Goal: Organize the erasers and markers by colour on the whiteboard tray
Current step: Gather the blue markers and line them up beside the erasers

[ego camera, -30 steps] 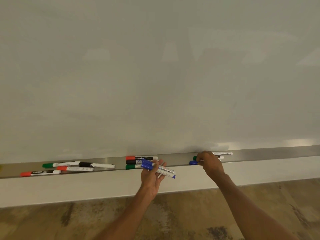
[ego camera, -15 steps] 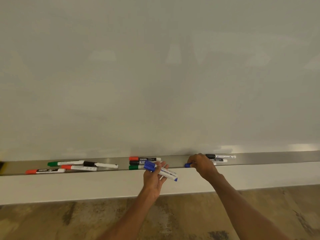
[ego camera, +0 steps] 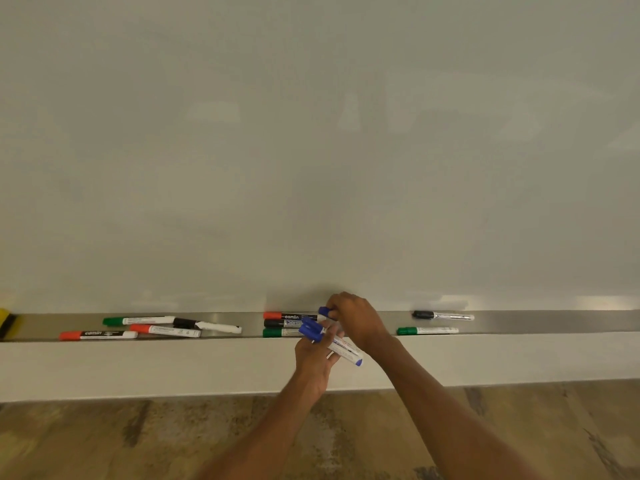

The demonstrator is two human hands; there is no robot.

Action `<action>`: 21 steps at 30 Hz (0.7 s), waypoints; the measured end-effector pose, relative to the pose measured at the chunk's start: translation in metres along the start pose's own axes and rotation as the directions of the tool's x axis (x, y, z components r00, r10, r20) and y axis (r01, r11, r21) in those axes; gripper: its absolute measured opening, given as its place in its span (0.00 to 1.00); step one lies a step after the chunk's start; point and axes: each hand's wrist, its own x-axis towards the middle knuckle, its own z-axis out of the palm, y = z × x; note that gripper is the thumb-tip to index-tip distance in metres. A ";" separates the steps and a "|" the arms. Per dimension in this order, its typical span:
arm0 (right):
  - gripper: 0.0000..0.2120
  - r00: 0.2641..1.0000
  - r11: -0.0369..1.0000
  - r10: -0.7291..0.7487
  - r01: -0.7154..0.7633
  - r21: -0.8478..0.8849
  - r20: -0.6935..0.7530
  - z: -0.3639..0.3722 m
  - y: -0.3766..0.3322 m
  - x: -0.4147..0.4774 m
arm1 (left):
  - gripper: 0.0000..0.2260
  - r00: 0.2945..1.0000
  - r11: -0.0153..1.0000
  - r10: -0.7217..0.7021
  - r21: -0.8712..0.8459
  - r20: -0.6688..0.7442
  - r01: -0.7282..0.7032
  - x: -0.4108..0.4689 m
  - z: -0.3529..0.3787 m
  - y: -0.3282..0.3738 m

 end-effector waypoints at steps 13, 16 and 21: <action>0.09 0.999 0.950 0.005 0.006 0.312 -0.034 0.017 -0.064 0.018 | 0.17 0.988 0.990 0.126 -0.046 -0.092 -0.131 -0.004 -0.028 0.040; 0.08 0.997 0.914 0.034 -0.003 0.405 -0.069 0.023 -0.078 0.021 | 0.11 0.983 0.982 0.172 -0.069 -0.064 -0.177 -0.007 -0.049 0.057; 0.09 0.976 0.836 0.205 -0.135 0.532 -0.075 0.042 -0.099 0.027 | 0.08 0.973 0.971 0.178 -0.137 -0.147 -0.198 -0.009 -0.089 0.094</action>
